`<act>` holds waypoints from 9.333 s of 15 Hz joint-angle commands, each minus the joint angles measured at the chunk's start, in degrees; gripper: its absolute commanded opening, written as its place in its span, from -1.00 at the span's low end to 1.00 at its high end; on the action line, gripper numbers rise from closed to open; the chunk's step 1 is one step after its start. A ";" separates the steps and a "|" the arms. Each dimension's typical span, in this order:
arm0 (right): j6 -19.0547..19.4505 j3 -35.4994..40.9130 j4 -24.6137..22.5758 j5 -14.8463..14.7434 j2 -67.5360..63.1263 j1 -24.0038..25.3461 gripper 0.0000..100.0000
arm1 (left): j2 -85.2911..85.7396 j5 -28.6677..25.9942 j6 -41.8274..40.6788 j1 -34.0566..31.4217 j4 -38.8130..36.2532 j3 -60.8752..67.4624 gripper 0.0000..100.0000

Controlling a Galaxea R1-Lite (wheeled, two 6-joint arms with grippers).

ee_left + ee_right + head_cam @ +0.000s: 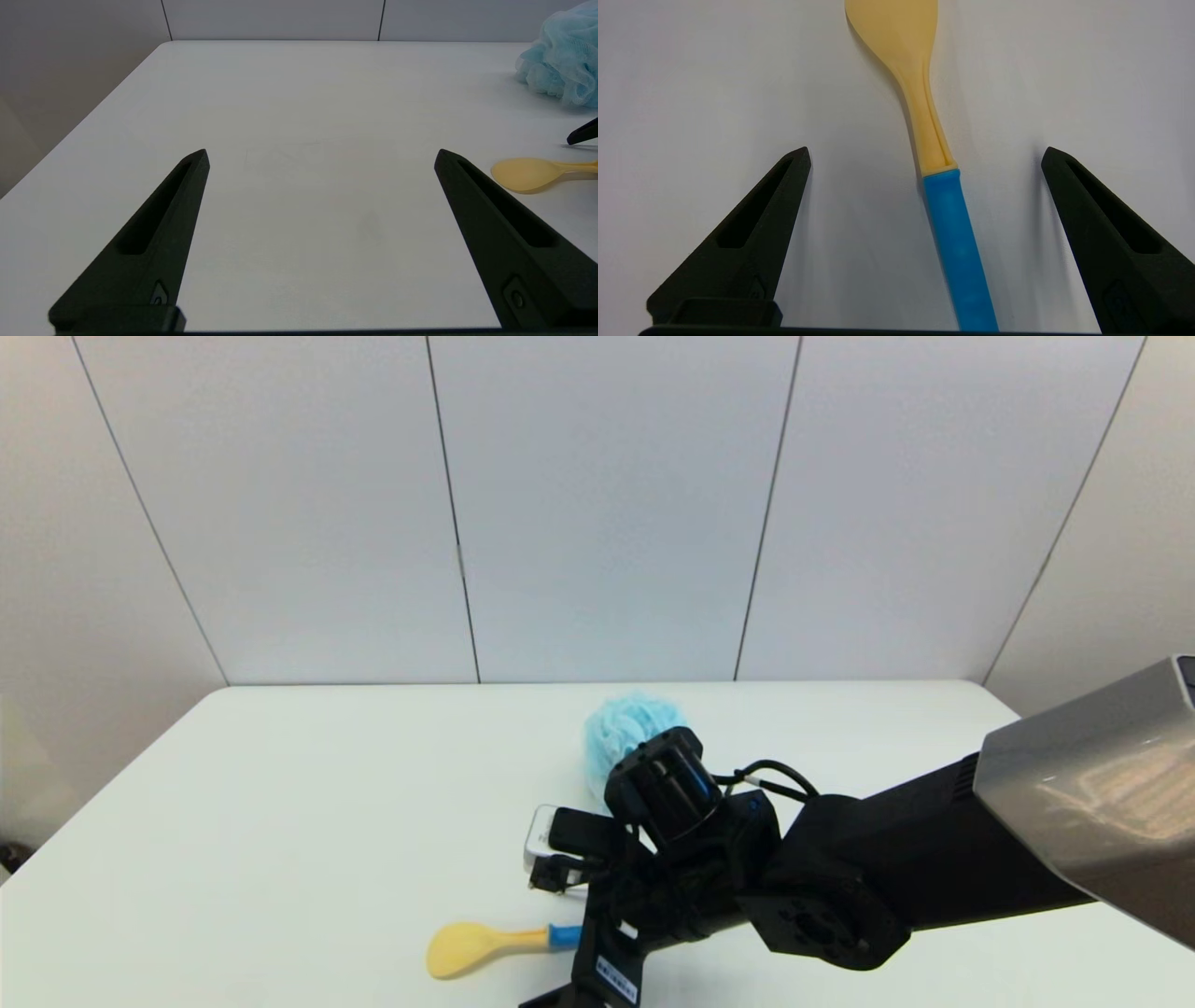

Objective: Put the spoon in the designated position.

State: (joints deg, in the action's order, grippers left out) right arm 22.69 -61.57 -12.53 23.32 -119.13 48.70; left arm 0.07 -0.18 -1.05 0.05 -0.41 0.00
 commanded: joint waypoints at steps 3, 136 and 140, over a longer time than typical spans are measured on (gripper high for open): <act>0.16 -0.12 -0.12 -0.12 -0.76 0.17 1.00 | -0.07 0.01 -0.01 0.04 -0.02 0.00 1.00; 6.32 -33.61 33.27 -12.51 22.71 -41.85 1.00 | -0.07 0.01 -0.01 -0.05 -0.02 0.00 1.00; -1.33 -16.65 35.03 -15.15 42.40 -44.13 1.00 | -0.07 0.01 -0.01 0.04 -0.02 0.00 1.00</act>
State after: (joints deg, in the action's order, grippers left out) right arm 28.03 -91.92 21.11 11.11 -95.17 6.52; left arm 0.07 -0.21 -1.04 0.05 -0.41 0.00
